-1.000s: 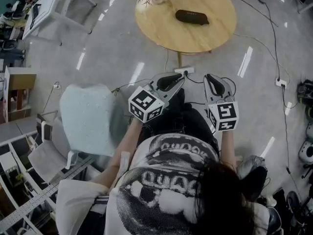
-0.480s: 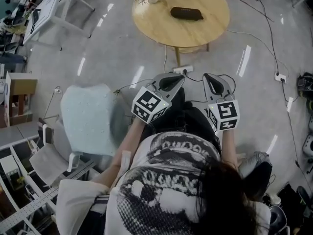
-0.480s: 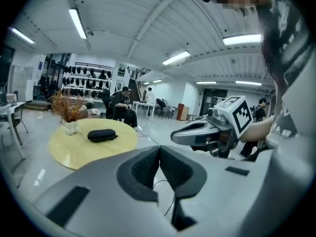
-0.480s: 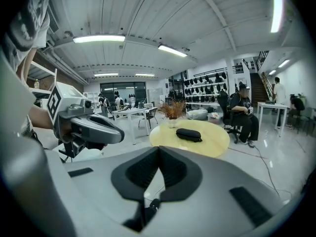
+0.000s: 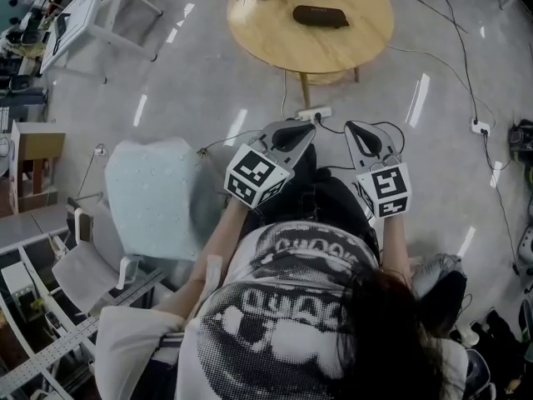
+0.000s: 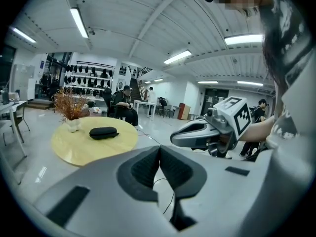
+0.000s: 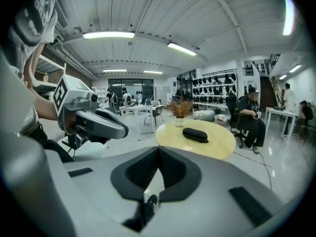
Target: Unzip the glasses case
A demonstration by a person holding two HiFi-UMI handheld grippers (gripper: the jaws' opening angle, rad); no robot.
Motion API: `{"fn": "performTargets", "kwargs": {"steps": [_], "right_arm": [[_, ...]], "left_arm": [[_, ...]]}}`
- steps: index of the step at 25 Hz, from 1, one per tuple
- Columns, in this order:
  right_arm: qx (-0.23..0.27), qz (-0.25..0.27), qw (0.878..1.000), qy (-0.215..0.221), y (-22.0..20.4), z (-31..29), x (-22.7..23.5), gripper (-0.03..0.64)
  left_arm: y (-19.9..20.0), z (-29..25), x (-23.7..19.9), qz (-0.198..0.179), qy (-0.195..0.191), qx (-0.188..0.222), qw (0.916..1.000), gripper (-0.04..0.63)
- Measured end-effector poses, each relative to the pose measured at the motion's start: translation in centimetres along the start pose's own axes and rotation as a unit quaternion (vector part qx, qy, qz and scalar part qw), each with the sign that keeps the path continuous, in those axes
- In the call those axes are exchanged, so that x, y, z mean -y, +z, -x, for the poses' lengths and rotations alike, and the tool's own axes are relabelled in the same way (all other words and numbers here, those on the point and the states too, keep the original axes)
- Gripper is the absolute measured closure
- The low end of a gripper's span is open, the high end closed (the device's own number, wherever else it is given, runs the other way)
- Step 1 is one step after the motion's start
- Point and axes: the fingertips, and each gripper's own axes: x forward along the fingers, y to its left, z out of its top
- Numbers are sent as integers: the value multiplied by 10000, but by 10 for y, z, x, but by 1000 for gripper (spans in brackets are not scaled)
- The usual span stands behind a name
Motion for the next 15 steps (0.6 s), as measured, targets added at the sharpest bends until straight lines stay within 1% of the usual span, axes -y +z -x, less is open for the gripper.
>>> {"fn": "performTargets", "kwargs": {"steps": [6,15], "right_arm": [[-122,172,9996,184,-7,-3,-3,621],[-169,238,9990,341,-9,-11,-2,621]], "left_arm": [[-7,0,0,-60,9,-112,9999,581],[-14,-9,0,-139,38,-272,9995,581]]}}
